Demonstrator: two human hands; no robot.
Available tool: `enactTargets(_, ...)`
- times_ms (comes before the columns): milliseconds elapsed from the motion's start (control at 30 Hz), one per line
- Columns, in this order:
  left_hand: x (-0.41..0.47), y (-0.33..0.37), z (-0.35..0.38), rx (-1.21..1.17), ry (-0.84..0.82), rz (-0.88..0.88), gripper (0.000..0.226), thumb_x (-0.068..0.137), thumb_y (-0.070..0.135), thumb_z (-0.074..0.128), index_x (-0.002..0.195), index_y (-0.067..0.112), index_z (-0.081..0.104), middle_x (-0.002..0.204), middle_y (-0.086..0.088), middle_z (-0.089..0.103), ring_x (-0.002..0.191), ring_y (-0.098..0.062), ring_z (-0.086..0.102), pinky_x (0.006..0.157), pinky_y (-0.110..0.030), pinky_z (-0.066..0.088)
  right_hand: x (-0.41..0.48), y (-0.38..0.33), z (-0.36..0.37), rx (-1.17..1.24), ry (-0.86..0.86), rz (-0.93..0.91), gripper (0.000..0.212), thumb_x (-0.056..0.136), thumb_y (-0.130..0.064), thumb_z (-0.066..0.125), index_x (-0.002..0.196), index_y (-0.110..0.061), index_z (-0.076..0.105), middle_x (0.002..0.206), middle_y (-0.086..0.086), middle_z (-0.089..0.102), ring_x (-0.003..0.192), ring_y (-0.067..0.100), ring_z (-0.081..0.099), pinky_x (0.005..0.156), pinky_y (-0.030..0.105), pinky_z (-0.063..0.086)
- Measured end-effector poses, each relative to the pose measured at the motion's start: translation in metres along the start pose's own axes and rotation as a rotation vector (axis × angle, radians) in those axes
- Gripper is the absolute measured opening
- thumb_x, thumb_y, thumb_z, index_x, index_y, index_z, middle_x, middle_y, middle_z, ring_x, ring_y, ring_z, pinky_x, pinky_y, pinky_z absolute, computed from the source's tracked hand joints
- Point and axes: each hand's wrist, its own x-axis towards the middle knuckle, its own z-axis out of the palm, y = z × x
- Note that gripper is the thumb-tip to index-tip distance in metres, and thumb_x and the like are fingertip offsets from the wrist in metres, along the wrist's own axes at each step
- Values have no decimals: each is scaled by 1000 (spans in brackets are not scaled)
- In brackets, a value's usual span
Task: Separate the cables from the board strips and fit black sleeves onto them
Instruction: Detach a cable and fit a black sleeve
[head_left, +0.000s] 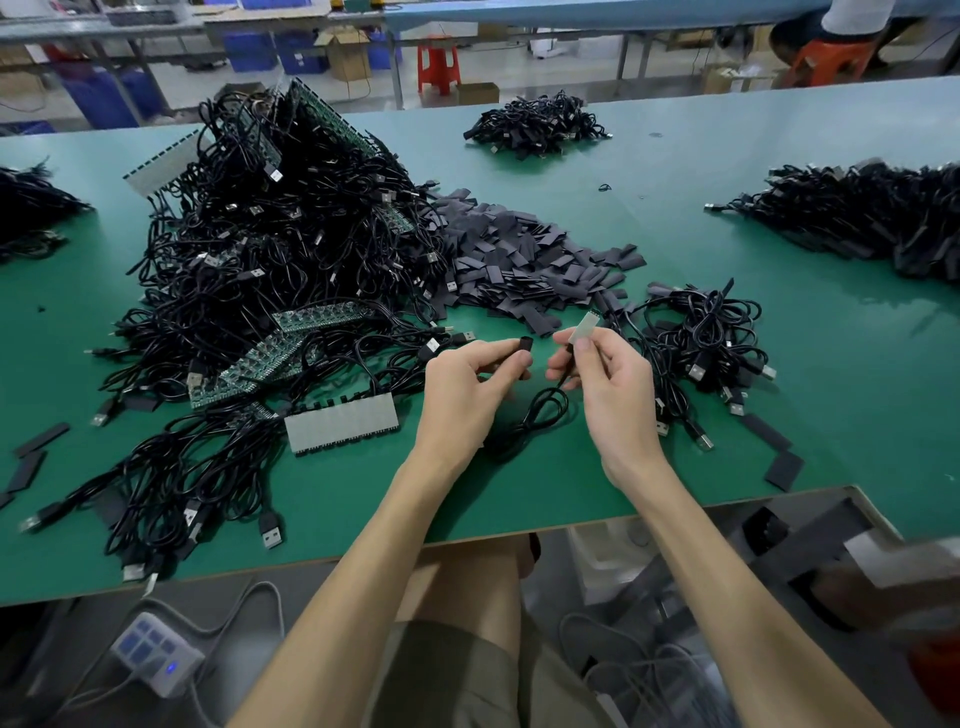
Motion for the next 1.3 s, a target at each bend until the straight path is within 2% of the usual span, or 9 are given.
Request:
enactTargets(133, 1, 5, -3, -337, 18, -112, 13, 98, 11, 67, 101, 10, 79, 90, -8, 79, 87, -27, 76, 70, -29, 58, 1, 0, 0, -6, -25, 20, 27, 108, -20, 46, 94, -23, 69, 74, -11, 62, 74, 7, 59, 70, 20, 47)
enactTargets(233, 3, 6, -10, -575, 42, -211, 15, 98, 18, 67, 106, 11, 78, 103, -11, 78, 101, -28, 75, 78, -28, 57, 0, -4, 2, 14, -141, 46, 33, 109, -24, 45, 83, -22, 64, 70, -11, 53, 70, 8, 49, 67, 22, 43)
enactTargets(333, 4, 6, -13, -724, 3, -272, 21, 97, 23, 67, 113, 12, 76, 114, -11, 76, 111, -26, 72, 83, -27, 55, -3, -7, 4, -46, -284, 40, 37, 111, -27, 43, 79, -19, 59, 66, -11, 51, 66, 8, 46, 64, 22, 41)
enactTargets(500, 4, 9, -11, -775, -79, -285, 30, 93, 27, 67, 117, 9, 73, 115, -12, 75, 108, -22, 70, 85, -29, 53, -5, -8, 5, -143, -420, 31, 39, 110, -28, 46, 73, -21, 57, 60, -9, 46, 60, 13, 41, 61, 28, 37)
enactTargets(600, 4, 9, -13, -809, -71, -318, 31, 91, 28, 67, 117, 10, 72, 113, -9, 75, 105, -19, 72, 84, -26, 55, -4, -9, 5, -111, -426, 41, 41, 110, -28, 47, 70, -25, 57, 60, -7, 45, 60, 14, 40, 60, 28, 36)
enactTargets(767, 4, 8, -13, -842, -114, -332, 25, 96, 22, 63, 115, 11, 73, 112, -7, 75, 100, -15, 72, 80, -26, 56, -4, -7, 6, -109, -426, 49, 39, 110, -27, 47, 76, -11, 58, 61, -3, 45, 61, 15, 40, 59, 27, 36)
enactTargets(967, 4, 5, -13, -758, -120, -348, 19, 101, 18, 59, 113, 13, 73, 110, -1, 77, 97, -9, 70, 80, -24, 53, -4, -9, 6, -93, -401, 68, 40, 111, -24, 46, 73, -17, 57, 58, -8, 45, 59, 13, 40, 59, 27, 36)
enactTargets(1167, 2, 7, -13, -741, -104, -288, 25, 94, 22, 64, 115, 10, 71, 112, -7, 75, 105, -17, 68, 80, -26, 54, -4, -7, 7, -95, -401, 65, 40, 110, -27, 47, 73, -16, 58, 58, -8, 47, 59, 13, 42, 60, 26, 38)
enactTargets(1300, 1, 8, -11, -731, -86, -237, 29, 91, 22, 66, 116, 8, 70, 116, -11, 73, 104, -18, 68, 76, -25, 52, -4, -7, 7, -103, -417, 61, 41, 109, -30, 48, 75, -13, 61, 58, -8, 50, 60, 11, 46, 60, 23, 41)
